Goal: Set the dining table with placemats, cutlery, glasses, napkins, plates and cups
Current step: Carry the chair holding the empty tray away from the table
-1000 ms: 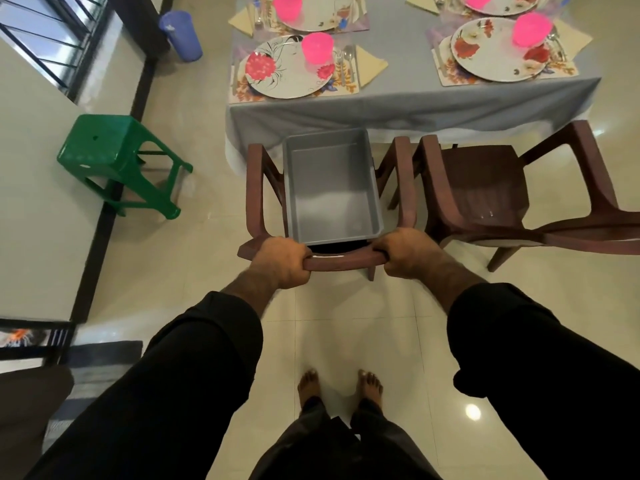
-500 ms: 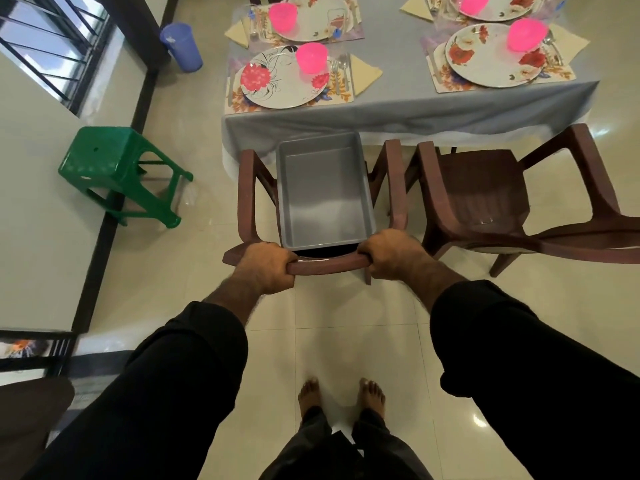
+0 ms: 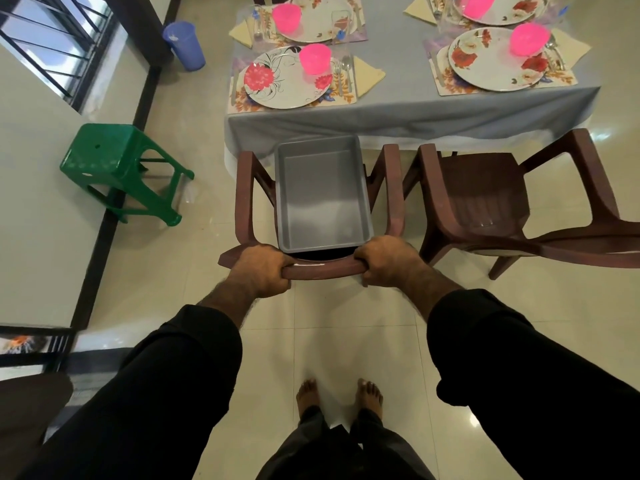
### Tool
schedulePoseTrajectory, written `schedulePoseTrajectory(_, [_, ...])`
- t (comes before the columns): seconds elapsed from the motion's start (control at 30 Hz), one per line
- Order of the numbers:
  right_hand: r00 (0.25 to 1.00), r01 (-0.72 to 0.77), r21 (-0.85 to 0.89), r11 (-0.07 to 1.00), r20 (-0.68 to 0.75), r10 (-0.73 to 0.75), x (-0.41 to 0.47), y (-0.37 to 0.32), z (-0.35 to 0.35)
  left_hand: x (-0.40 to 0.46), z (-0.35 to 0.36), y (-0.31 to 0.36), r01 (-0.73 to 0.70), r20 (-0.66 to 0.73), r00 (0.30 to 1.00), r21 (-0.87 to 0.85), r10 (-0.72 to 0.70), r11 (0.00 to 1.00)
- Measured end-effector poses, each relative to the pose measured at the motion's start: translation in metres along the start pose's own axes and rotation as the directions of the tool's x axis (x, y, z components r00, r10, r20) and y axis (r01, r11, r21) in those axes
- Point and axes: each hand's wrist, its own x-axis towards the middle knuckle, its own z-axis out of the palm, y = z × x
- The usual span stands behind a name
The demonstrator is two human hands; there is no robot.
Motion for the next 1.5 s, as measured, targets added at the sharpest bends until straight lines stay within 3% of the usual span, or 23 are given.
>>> schedulePoseTrajectory(0.47, [1.0,-0.009,-0.008,1.0,0.015,0.009,-0.005,-0.002,0.001,-0.003,0.003,0.001,0.008,0.046,0.999,-0.038,-0.007,0.999])
schedulePoseTrajectory(0.63, [0.974,0.003,0.2,0.98,0.221,-0.048,0.0,-0.004,-0.019,-0.014,-0.007,-0.006,-0.061,0.038,0.997,-0.117,0.066,0.991])
schedulePoseTrajectory(0.77, [0.989,-0.012,0.251,0.968,0.146,-0.025,0.013,-0.024,-0.038,-0.036,-0.02,-0.031,0.055,-0.036,0.997,-0.29,-0.068,0.955])
schedulePoseTrajectory(0.93, [0.999,-0.013,0.189,0.982,0.041,0.006,0.062,-0.074,-0.037,-0.051,-0.013,-0.107,0.265,-0.062,0.949,-0.378,-0.31,0.887])
schedulePoseTrajectory(1.27, [0.997,0.047,0.154,0.987,0.06,-0.057,0.246,-0.261,-0.058,-0.052,0.006,-0.329,0.337,0.006,0.925,-0.476,-0.38,0.812])
schedulePoseTrajectory(1.5, [1.0,0.017,0.238,0.971,0.013,-0.02,0.357,-0.342,-0.107,-0.024,-0.05,-0.476,0.348,-0.01,0.92,-0.442,-0.392,0.827])
